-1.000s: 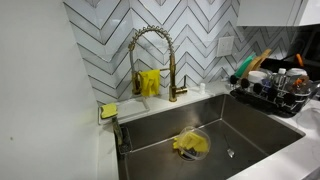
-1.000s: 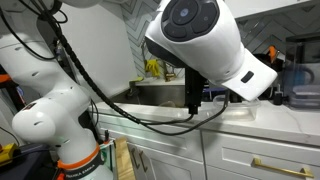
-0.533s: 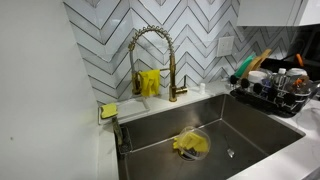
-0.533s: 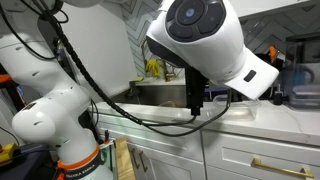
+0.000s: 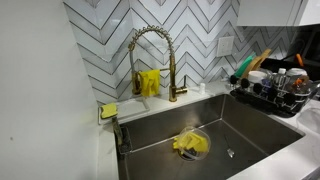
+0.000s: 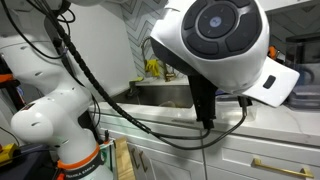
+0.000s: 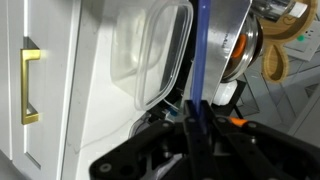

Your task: Remove the bowl from the dish rack, then put the blue lid on the bowl

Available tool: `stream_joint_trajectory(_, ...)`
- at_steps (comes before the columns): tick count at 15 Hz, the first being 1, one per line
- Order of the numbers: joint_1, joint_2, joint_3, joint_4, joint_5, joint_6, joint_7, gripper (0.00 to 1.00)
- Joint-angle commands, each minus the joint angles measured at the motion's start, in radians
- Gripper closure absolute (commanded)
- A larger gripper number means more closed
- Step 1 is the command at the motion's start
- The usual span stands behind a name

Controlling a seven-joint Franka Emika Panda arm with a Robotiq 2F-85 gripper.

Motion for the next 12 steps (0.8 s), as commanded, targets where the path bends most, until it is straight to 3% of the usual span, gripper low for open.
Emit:
stream_joint_trajectory(1, -0.017, 0.057, -0.006, 0.055, 0.027, -0.061, -0.063, 0.98)
stream_joint_trajectory(12, -0.027, 0.192, 0.011, 0.182, 0.05, -0.153, -0.114, 0.98)
